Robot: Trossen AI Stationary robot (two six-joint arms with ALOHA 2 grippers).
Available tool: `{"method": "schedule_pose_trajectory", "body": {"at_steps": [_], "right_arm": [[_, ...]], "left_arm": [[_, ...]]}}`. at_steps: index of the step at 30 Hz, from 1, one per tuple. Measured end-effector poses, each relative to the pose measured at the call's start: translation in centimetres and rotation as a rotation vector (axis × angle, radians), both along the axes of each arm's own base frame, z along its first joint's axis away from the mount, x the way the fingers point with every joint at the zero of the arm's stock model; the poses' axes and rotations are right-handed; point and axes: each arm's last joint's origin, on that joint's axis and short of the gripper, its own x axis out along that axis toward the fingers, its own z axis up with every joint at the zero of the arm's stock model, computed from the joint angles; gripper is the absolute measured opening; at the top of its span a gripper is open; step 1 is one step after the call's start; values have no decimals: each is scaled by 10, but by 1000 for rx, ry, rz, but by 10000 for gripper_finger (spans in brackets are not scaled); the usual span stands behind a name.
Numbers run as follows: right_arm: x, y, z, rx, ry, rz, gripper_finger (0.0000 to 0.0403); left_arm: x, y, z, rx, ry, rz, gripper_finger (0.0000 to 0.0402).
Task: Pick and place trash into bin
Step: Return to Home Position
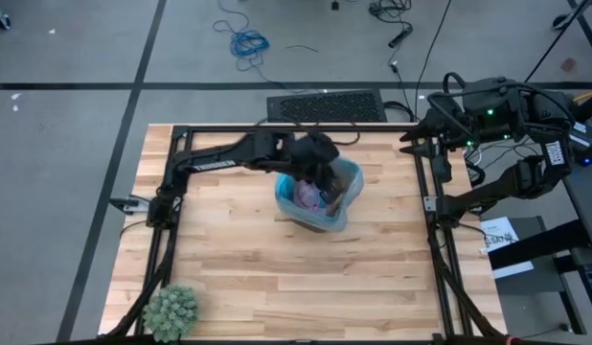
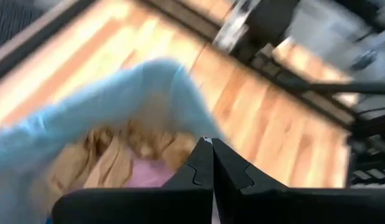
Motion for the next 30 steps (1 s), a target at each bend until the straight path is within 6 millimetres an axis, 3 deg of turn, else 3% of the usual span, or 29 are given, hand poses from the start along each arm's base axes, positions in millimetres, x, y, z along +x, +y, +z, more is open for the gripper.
{"method": "schedule_pose_trajectory", "body": {"at_steps": [3, 6, 10, 15, 20, 27, 30], "right_arm": [[0, 0, 0, -15, -3, 10, 101], [-9, 2, 3, -42, -22, 33, 71], [-39, 8, 10, -70, -116, 61, 9], [-80, 14, 7, -51, -192, 42, 1], [-98, 16, -25, -11, -213, 13, 0], [-134, 21, -82, 33, -436, -9, 0], [-139, 21, -110, 75, -442, -27, 0]], "left_arm": [[-13, -1, 24, 54, -96, -43, 0], [-27, -5, 49, 134, -199, -94, 0], [-42, -14, 73, 248, -301, -151, 0], [-45, -25, 86, 302, -385, -197, 0], [-41, -33, 89, 334, -443, -224, 0], [-28, -38, 79, 352, -485, -250, 0], [-28, -39, 80, 372, -502, -275, 0]]}}
